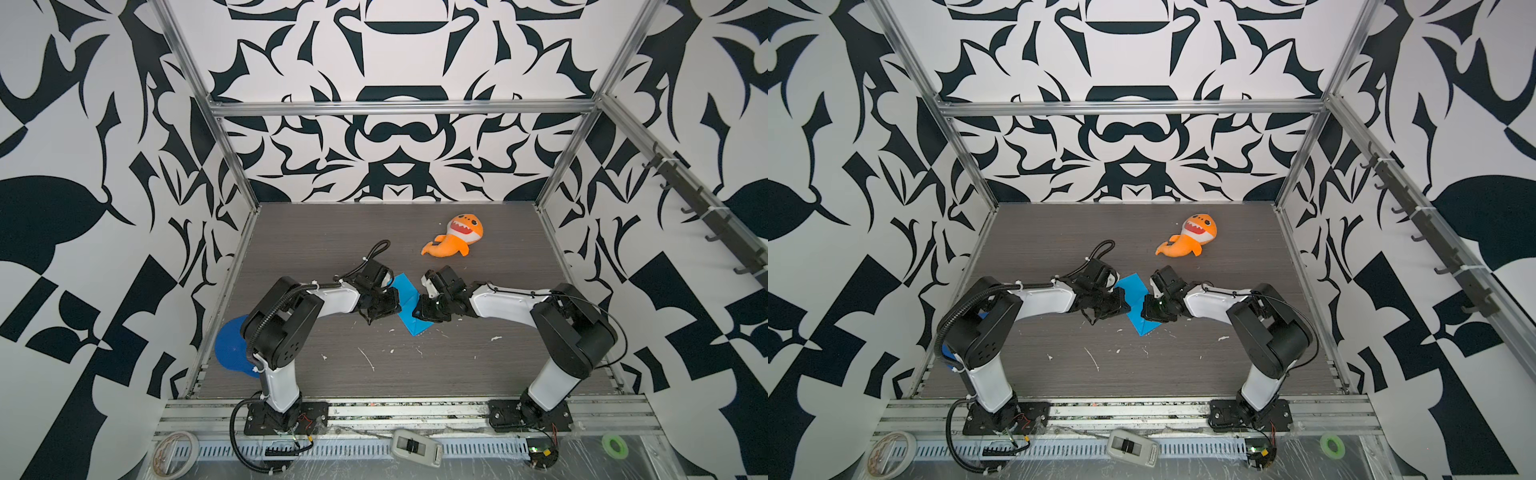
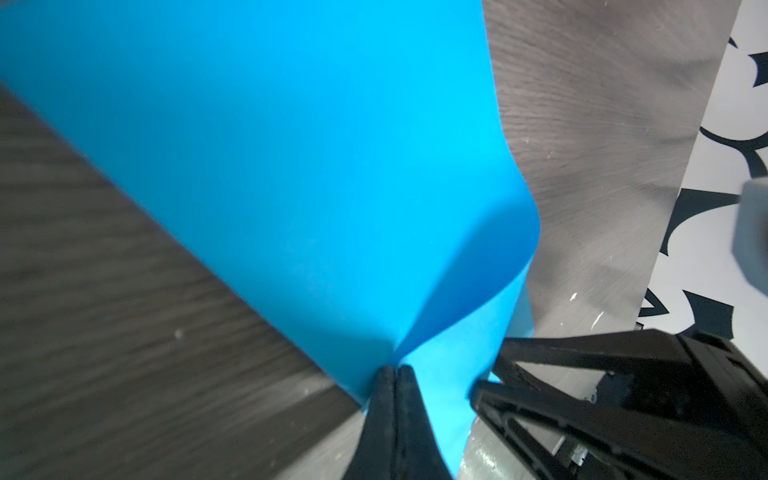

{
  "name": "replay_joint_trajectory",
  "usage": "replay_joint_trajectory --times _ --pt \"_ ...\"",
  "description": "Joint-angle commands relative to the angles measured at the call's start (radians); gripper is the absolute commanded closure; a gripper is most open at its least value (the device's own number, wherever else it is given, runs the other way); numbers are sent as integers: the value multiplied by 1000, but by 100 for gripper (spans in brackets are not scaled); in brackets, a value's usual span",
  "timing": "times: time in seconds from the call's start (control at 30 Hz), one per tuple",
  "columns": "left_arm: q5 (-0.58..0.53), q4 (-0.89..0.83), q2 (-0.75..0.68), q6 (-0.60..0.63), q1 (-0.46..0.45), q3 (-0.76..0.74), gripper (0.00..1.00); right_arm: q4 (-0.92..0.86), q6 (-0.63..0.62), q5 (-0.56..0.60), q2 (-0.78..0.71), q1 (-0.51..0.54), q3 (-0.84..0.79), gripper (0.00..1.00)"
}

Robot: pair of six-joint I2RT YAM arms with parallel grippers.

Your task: Fold a paper plane with a square sheet of paper (pick it up from the middle)

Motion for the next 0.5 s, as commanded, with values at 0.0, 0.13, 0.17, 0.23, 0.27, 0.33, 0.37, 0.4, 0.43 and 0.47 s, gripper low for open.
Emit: replay_joint_trajectory --times 0.0,0.13,0.17,0.23,0.27,0.33,0.37,0.4,0.43,0.47 --pt "-7 -38 -58 14 -1 9 90 -66 40 70 31 7 7 72" --pt "-50 -43 -84 37 -1 -11 75 -70 75 78 41 7 -4 71" --pt "-56 -47 -85 43 0 -13 73 -69 80 82 43 7 -6 71" --pt "-55 -44 -78 53 0 -21 69 -74 88 86 44 7 -8 71" --pt "-53 -38 -73 54 0 -25 67 -76 90 86 45 7 -9 71" --pt "-54 -31 -67 56 0 -31 64 -78 94 88 45 7 -9 70" --pt "-51 -25 -63 56 0 -34 64 -78 97 87 46 7 -11 70" --pt "-49 -21 -61 58 0 -35 63 -79 100 89 47 7 -11 70" --pt "-46 -16 -59 59 0 -36 63 -79 102 89 47 7 -10 70" --pt "-39 -10 -56 60 0 -36 64 -79 105 88 49 7 -11 70"
